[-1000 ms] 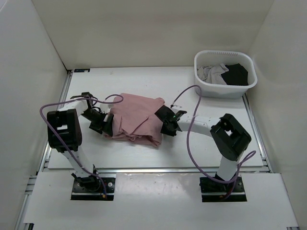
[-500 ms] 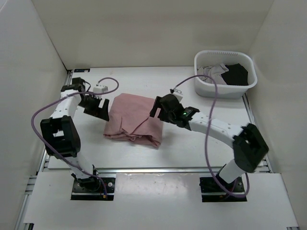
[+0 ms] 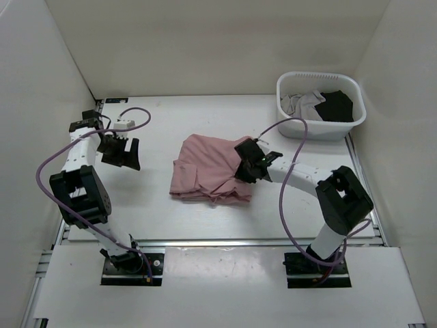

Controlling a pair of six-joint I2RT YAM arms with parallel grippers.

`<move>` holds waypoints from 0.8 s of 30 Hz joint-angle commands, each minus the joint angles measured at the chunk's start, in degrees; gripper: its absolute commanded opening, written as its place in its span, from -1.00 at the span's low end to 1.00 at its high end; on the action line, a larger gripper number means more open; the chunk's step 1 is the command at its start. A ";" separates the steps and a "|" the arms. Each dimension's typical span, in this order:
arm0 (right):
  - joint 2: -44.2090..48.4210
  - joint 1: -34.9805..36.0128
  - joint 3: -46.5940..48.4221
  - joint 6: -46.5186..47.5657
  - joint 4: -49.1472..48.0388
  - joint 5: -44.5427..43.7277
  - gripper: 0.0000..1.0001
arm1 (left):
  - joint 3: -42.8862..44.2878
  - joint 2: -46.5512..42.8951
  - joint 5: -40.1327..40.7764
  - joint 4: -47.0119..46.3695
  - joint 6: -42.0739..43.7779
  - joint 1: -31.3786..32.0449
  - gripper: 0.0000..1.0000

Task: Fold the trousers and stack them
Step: Fold the trousers

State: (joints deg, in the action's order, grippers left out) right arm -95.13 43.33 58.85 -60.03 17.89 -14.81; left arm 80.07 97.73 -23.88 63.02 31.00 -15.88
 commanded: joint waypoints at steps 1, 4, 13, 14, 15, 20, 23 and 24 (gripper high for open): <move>-2.42 -4.12 5.39 13.04 6.10 0.73 -0.57 | -0.88 -2.81 -0.55 0.78 0.20 0.06 1.00; -7.42 -7.38 10.39 20.72 6.10 7.84 -0.20 | -0.88 -2.28 -1.17 0.78 -0.42 0.06 1.00; -6.76 -9.23 24.36 35.15 21.29 -8.68 0.99 | -0.88 -4.66 1.11 1.84 -0.42 0.06 1.00; -4.91 -9.23 24.99 35.16 22.53 -11.18 0.99 | -0.19 -5.35 1.90 1.84 -0.42 0.06 1.00; -2.71 -9.23 25.00 35.16 24.19 -12.95 0.99 | 0.52 -6.32 1.91 1.84 -0.42 0.06 1.00; 13.81 -8.18 24.82 32.01 31.22 -18.40 0.99 | 1.23 -11.15 5.32 1.32 -1.64 -0.46 1.00; 22.78 -8.70 22.98 27.61 40.71 -22.97 0.99 | -0.09 -15.98 9.71 -0.44 -3.05 -1.08 1.00; 25.15 -8.70 22.98 26.21 43.34 -26.99 0.99 | -0.09 -17.30 9.73 -0.45 -3.05 -2.39 1.00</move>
State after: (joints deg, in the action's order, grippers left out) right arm -75.29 34.81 81.60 -30.04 48.80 -31.66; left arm 79.33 86.54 -17.93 63.96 29.43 -16.36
